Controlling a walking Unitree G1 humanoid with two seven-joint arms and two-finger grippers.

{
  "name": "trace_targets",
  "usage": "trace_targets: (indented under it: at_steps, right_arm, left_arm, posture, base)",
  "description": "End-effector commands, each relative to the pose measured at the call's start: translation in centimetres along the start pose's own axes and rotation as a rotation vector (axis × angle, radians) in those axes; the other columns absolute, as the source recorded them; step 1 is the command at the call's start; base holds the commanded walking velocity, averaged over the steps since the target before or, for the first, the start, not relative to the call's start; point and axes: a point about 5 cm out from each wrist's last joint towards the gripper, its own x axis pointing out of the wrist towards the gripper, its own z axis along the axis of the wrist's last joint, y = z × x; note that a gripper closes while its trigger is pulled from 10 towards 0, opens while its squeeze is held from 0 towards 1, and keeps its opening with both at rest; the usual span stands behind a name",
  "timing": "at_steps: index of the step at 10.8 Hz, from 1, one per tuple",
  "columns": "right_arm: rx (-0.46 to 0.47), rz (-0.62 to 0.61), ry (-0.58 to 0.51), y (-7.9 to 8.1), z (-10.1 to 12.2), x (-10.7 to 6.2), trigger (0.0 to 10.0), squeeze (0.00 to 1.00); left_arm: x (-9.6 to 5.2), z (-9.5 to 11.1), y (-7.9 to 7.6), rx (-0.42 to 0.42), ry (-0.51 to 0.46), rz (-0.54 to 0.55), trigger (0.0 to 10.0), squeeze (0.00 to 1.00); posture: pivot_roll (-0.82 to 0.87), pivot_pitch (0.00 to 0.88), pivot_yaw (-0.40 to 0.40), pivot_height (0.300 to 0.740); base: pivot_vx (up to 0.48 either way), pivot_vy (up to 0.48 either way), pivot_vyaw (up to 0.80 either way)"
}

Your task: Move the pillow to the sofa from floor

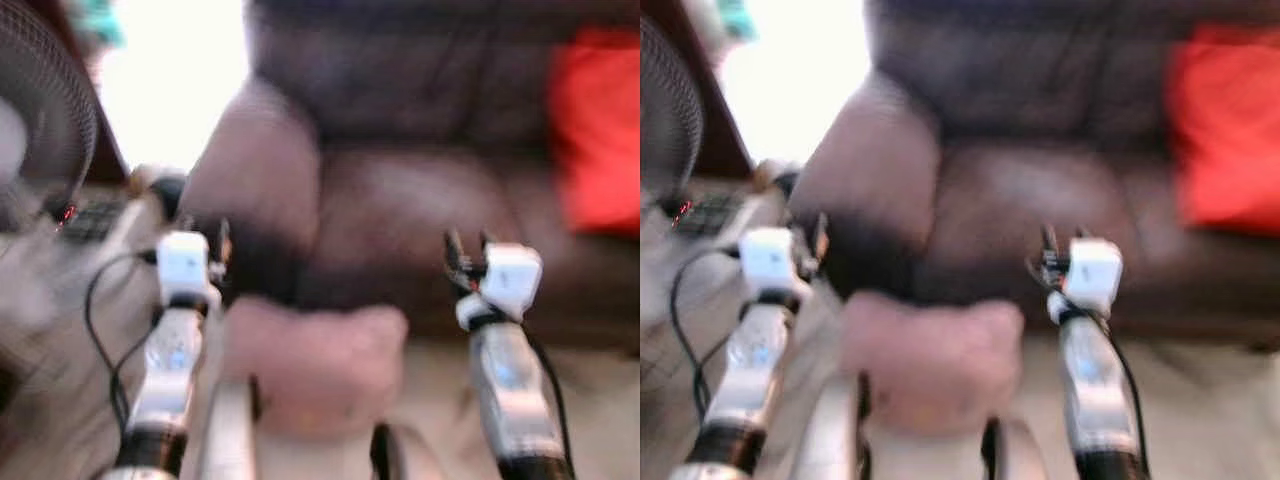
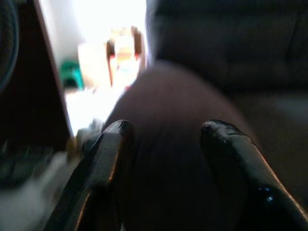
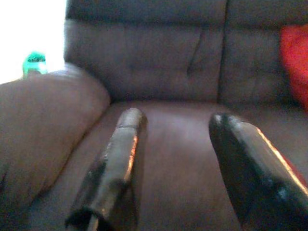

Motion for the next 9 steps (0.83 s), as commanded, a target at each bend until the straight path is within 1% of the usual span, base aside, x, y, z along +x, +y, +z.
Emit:
trace_targets:
  at_steps: [1,5,9]
  right_arm:
    - [0.003,0.003,-0.013,0.09,0.42,0.27,10.0,0.00]
    - [-0.003,0.001,-0.007,0.01,0.27,0.20,10.0,0.00]
    - [-0.005,0.000,0.003,0.01,0.21,0.23,10.0,0.00]
  left_arm:
    - [0.72,0.91,-0.05,0.007,-0.031,-0.008,10.0,0.00]
    - [0.84,0.89,-0.45,0.001,-0.023,-0.029,10.0,0.00]
    - [0.85,0.95,-0.39,-0.001,-0.026,-0.027,10.0,0.00]
  posture:
    - [0.08,0.064,-0.056,0.564]
    - [0.07,0.054,-0.052,0.564]
    - [0.07,0.059,-0.053,0.564]
  base:
    - [0.000,0.000,0.00]
    - [0.000,0.000,0.00]
    - [0.000,0.000,0.00]
